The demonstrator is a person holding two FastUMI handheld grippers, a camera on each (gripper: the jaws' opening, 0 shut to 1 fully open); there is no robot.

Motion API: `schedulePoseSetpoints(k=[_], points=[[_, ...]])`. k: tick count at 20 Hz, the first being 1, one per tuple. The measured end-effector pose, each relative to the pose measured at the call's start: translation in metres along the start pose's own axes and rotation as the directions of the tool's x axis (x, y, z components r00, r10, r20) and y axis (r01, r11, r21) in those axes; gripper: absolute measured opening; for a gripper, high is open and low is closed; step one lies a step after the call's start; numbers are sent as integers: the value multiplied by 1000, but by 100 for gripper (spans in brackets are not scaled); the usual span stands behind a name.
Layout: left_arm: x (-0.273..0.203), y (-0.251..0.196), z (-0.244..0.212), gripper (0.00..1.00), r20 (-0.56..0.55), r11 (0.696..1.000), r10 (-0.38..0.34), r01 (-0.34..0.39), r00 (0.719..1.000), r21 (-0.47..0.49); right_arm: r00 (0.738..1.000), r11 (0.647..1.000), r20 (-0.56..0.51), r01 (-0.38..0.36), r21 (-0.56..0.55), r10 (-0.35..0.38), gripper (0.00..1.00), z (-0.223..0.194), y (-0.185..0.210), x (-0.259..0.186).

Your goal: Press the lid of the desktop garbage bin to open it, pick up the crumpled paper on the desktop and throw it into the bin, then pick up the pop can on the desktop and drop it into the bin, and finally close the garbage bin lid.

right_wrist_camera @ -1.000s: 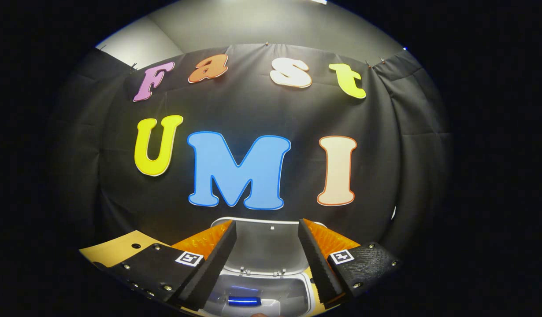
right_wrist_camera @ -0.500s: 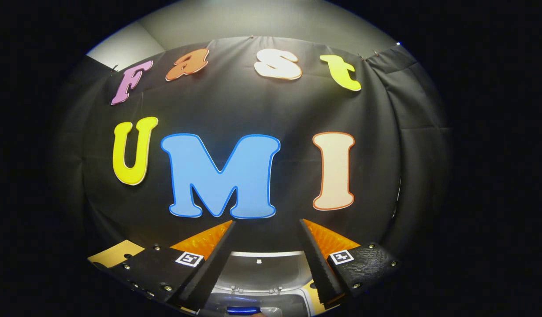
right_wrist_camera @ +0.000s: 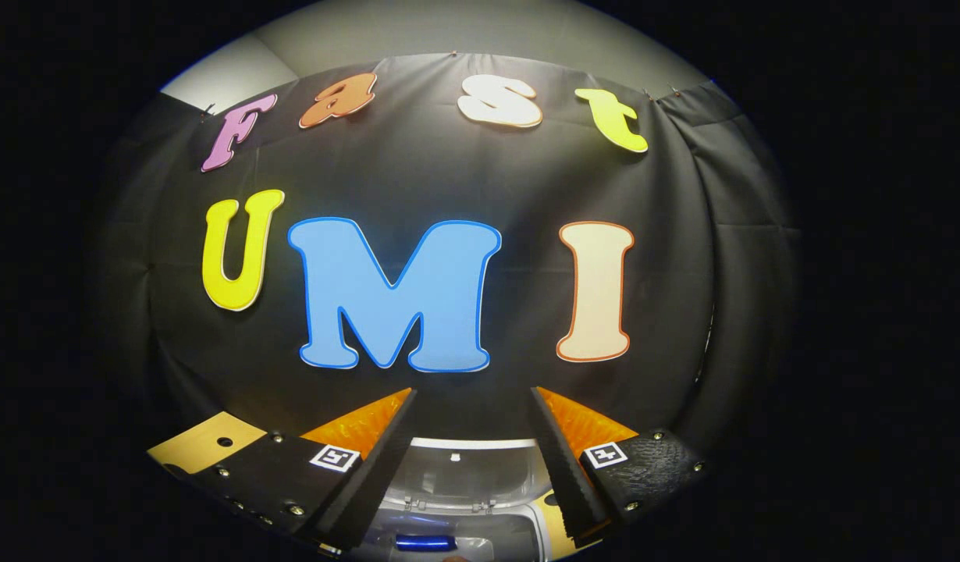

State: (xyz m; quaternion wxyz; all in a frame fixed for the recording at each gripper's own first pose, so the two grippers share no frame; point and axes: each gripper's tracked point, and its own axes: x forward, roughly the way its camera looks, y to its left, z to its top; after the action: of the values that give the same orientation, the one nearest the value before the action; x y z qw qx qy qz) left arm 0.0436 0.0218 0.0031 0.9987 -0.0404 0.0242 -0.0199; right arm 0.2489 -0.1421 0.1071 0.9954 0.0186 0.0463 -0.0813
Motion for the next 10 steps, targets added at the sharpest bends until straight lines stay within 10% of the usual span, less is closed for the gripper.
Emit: schedulePoseSetpoints(k=[10], points=[[-8,-20,-5,96,-3,999,-45,45,999,14,1000,1000,-22,-8,5,8,89,-35,3,-66]])
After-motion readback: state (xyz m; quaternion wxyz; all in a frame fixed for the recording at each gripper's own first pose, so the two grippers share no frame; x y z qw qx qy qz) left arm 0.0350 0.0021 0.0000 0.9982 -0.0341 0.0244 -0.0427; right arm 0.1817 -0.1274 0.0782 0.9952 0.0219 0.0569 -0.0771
